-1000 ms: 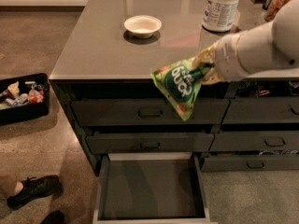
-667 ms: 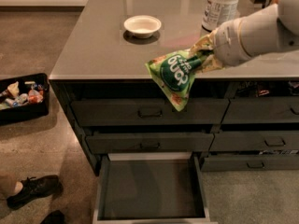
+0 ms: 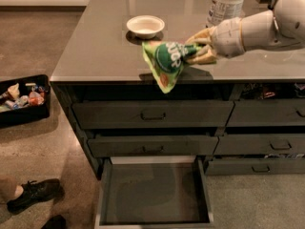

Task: Pick green rice chip bag from bottom drawer and place on counter

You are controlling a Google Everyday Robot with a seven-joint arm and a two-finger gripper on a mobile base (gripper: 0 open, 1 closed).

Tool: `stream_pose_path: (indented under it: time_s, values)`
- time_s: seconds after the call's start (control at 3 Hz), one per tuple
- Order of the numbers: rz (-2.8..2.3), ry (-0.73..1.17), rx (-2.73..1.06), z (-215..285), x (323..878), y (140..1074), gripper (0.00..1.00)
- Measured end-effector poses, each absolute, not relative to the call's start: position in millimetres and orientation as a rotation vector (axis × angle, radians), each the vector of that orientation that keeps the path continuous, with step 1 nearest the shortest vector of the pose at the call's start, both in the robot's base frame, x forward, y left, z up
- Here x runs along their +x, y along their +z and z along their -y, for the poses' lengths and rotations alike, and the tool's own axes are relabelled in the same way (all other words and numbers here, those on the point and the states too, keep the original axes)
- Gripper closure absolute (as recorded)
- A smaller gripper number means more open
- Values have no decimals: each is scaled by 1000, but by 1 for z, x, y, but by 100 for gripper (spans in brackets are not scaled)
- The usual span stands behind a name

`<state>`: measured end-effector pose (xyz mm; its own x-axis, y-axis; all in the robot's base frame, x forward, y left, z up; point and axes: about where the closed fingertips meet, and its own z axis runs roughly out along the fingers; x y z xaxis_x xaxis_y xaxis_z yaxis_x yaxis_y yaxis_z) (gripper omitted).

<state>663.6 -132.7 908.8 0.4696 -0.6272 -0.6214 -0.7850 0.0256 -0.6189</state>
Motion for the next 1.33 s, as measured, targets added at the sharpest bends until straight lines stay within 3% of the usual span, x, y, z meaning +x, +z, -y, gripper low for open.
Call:
stream_pose_path:
  time_s: [0.67, 1.33]
  values:
    - [-1256, 197, -1392, 151, 701, 950, 100]
    - [-1545, 149, -1305, 150, 742, 905, 100]
